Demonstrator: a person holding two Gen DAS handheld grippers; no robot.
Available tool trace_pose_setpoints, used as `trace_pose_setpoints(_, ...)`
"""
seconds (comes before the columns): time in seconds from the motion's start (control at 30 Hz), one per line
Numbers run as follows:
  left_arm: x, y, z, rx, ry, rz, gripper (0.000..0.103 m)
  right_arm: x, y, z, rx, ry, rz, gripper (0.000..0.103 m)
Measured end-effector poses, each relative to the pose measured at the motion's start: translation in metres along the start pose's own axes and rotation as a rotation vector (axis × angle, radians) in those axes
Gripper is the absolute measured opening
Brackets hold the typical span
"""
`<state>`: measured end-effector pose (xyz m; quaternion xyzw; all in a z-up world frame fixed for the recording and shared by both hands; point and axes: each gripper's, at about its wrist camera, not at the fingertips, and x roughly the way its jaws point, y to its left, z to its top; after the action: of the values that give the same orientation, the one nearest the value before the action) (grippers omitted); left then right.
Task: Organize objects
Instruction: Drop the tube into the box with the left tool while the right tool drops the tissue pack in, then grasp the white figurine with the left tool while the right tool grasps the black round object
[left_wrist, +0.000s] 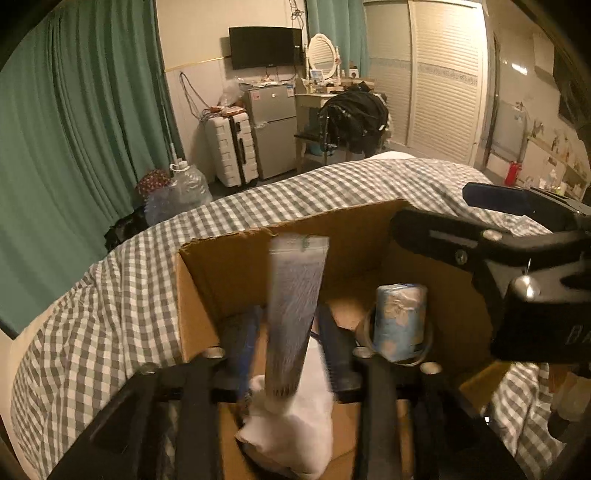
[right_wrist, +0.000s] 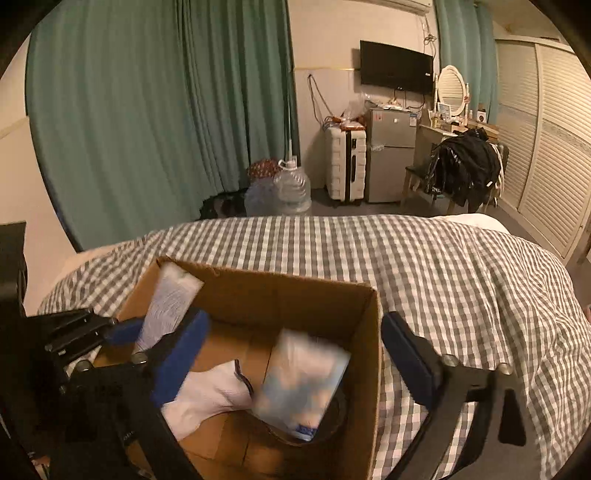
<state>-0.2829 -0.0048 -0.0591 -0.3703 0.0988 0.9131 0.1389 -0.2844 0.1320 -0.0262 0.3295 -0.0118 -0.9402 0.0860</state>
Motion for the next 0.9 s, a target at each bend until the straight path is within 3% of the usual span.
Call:
trace_pose_setpoints(0.13,-0.021,0.0,-0.001,-0.02,-0.032,0.011,0.07,-0.02,-0.002,0.005,0.008,-0.027,-0.017,0.096)
trace_pose_setpoints(0.2,-0.038,-0.001,-0.002,-0.028,-0.054,0.041,0.083,-0.035,-0.004,0.005,0.015,-0.043,-0.012,0.096)
trace_pose_setpoints(0.27,-0.056,-0.002,-0.005,-0.027,-0.077,0.056,0.088,-0.054,-0.004,0.004,0.013,-0.058,-0.017,0.096)
trace_pose_setpoints(0.47,-0.107,-0.002,-0.024,-0.038,-0.09,0.095,0.091,-0.118,-0.005,-0.006,-0.037,-0.088,-0.054,0.096)
trace_pose_setpoints(0.57,-0.13,-0.004,-0.034,-0.077,-0.083,0.113,0.091,-0.163,-0.004,-0.018,-0.056,-0.127,-0.054,0.096)
trace_pose_setpoints(0.7,-0.155,-0.011,-0.055,-0.136,-0.071,0.126,0.091,-0.192,0.003,-0.031,-0.095,-0.129,-0.056,0.096)
trace_pose_setpoints(0.83,-0.167,-0.025,-0.082,-0.152,-0.05,0.153,0.091,-0.216,0.009,-0.056,-0.149,-0.093,-0.082,0.096)
trace_pose_setpoints(0.9,-0.168,-0.035,-0.097,-0.137,-0.032,0.184,0.091,-0.219,0.012,-0.083,-0.182,-0.024,-0.079,0.096)
